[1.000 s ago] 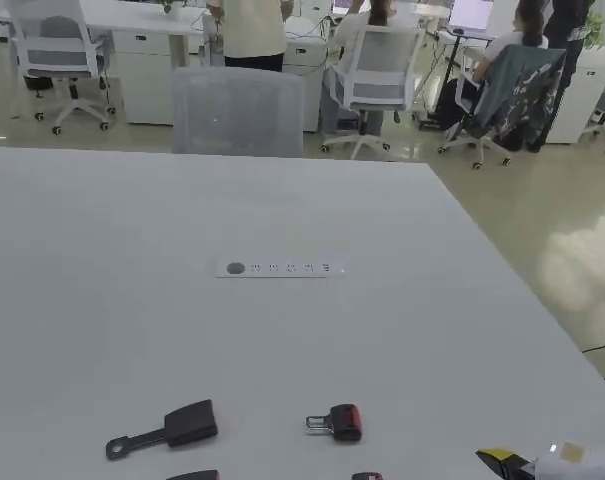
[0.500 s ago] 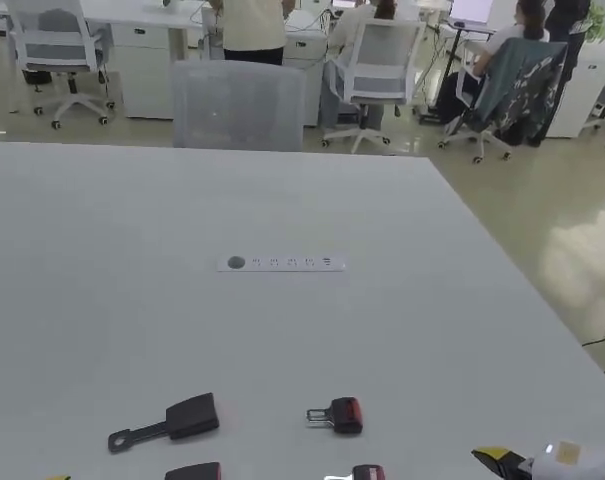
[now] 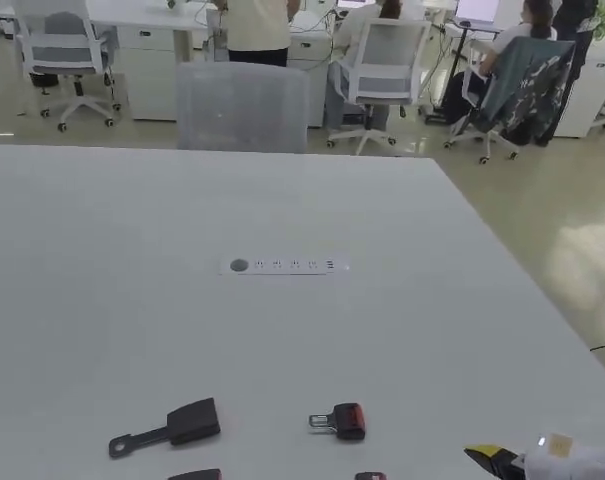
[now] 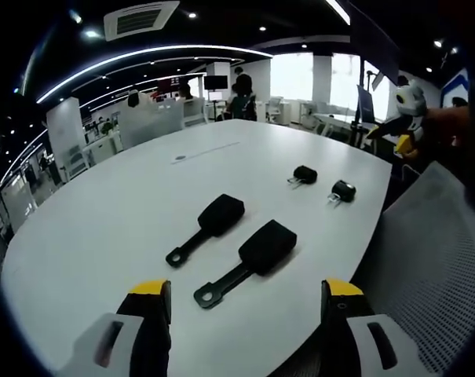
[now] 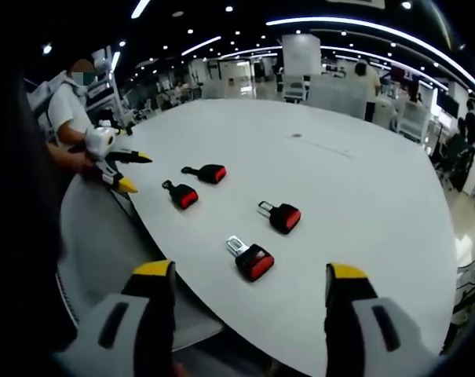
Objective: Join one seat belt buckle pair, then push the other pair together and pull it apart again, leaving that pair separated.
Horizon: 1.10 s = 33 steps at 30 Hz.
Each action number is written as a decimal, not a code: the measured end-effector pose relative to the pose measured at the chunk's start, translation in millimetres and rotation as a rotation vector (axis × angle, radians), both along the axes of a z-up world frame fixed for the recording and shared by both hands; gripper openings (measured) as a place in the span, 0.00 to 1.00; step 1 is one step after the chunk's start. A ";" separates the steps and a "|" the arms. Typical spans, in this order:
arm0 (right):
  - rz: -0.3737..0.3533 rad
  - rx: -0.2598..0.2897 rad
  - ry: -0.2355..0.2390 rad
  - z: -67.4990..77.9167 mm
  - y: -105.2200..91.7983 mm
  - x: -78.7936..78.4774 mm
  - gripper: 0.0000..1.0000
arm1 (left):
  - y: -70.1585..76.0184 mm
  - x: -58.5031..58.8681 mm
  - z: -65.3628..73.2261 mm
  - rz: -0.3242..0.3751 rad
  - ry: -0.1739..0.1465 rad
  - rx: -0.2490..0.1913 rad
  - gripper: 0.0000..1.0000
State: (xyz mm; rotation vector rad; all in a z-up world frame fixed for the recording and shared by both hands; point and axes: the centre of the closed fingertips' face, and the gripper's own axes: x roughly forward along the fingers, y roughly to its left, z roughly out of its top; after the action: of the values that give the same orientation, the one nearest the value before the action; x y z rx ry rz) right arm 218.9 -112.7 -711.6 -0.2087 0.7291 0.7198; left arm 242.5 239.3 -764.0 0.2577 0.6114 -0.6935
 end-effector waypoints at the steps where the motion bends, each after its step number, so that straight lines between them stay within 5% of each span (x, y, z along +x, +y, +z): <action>1: 0.009 -0.013 -0.004 -0.8 0.1 0.1 0.78 | -0.5 -0.4 -0.5 -0.008 0.001 0.005 0.79; 9: 0.067 -0.048 0.027 -12.6 7.6 -4.5 0.65 | -10.2 -10.3 -8.1 -0.131 0.017 0.102 0.77; 11: 0.091 -0.067 0.031 -15.0 9.8 -4.8 0.64 | -9.7 -7.9 -5.9 -0.129 0.015 0.099 0.76; 15: 0.134 -0.100 0.019 -15.9 12.2 1.7 0.60 | -11.6 -6.0 -11.8 -0.159 0.065 0.101 0.72; 23: 0.225 -0.138 0.009 -17.5 19.5 16.4 0.57 | -27.5 3.8 -11.4 -0.267 0.072 0.151 0.68; 33: 0.342 -0.180 0.057 -44.0 43.2 18.7 0.50 | -43.6 17.5 -26.1 -0.352 0.125 0.205 0.59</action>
State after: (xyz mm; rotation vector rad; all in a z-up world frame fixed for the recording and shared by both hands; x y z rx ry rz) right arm 237.6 -69.4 -755.6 -0.4871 0.8236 0.9884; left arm 260.0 195.7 -790.0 0.5238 0.7675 -0.9926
